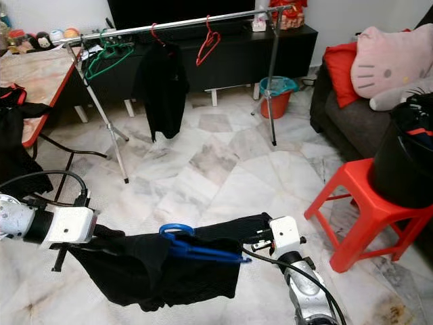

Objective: Hang hanger

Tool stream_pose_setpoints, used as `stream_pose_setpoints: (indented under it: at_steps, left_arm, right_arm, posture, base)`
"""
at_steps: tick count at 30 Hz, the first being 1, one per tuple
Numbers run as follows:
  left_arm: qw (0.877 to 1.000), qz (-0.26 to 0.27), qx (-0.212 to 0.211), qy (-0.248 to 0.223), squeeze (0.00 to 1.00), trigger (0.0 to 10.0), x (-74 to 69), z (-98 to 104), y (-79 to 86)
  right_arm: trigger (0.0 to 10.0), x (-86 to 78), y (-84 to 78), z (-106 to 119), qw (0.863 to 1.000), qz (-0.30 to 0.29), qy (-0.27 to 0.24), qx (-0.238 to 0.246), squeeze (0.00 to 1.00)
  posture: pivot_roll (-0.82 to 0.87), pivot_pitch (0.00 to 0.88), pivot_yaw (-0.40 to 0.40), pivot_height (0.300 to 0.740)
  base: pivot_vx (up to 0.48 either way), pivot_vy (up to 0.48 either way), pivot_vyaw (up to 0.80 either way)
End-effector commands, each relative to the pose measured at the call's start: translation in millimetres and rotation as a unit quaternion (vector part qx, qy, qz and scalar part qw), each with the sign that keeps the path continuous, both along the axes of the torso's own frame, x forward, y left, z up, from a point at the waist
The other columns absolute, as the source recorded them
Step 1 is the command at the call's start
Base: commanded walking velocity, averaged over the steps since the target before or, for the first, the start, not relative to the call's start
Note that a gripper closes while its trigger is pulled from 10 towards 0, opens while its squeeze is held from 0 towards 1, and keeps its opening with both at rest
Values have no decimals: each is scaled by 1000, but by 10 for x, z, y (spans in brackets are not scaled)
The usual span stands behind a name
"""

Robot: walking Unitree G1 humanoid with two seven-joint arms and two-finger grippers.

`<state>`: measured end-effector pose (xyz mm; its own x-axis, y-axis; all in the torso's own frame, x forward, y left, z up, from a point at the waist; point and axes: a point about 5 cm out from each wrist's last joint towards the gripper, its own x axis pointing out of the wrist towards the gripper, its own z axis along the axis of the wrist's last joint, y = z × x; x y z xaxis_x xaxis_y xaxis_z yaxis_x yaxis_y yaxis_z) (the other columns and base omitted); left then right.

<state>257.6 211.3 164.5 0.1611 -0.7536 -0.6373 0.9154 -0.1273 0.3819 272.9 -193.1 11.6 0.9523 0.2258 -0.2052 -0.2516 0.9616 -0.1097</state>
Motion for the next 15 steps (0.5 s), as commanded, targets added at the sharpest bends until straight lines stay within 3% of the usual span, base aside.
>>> stream_pose_setpoints:
  at_steps: [1, 7, 15]
  left_arm:
    - [1000, 1, 1, 0, 0, 10000, -8, 68, 41]
    - [999, -16, -43, 15, 0, 10000, -50, 187, -21]
    - [995, -63, 20, 80, 0, 10000, -219, 26, -39]
  right_arm:
    - [0, 4, -64, -6, 1000, -23, 6, 11, 0]
    - [0, -44, -74, -65, 999, -27, 22, 12, 0]
    - [0, -65, -38, -104, 999, -27, 31, 11, 0]
  posture:
    - [-140, 0, 31, 740]
    - [-139, 0, 28, 740]
    - [-140, 0, 34, 740]
  base:
    - [0, 0, 0]
    - [0, 0, 0]
    - [0, 0, 0]
